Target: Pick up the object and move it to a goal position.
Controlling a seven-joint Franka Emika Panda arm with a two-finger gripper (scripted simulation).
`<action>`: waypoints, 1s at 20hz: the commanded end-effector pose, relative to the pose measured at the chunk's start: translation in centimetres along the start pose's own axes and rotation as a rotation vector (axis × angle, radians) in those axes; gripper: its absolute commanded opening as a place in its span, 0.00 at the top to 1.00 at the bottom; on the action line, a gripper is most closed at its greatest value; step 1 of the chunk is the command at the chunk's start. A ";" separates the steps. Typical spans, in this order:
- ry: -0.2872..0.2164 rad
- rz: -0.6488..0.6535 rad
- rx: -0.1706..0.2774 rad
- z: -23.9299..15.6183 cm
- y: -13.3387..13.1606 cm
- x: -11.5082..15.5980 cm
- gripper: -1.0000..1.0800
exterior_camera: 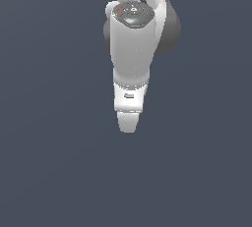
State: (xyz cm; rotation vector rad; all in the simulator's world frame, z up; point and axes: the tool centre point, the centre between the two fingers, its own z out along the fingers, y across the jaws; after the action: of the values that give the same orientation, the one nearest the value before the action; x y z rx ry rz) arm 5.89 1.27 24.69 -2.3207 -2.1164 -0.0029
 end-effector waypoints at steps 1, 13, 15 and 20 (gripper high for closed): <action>0.001 -0.001 0.001 -2.8 0.4 -0.5 1.00; -0.001 0.002 0.001 -12.6 2.1 -2.5 1.00; -0.001 0.002 0.001 -13.5 2.3 -2.6 1.00; -0.001 0.003 0.001 -14.9 2.7 -2.9 1.00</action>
State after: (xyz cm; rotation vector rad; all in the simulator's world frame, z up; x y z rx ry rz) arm 8.18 -1.84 39.20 -2.3241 -2.1139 -0.0014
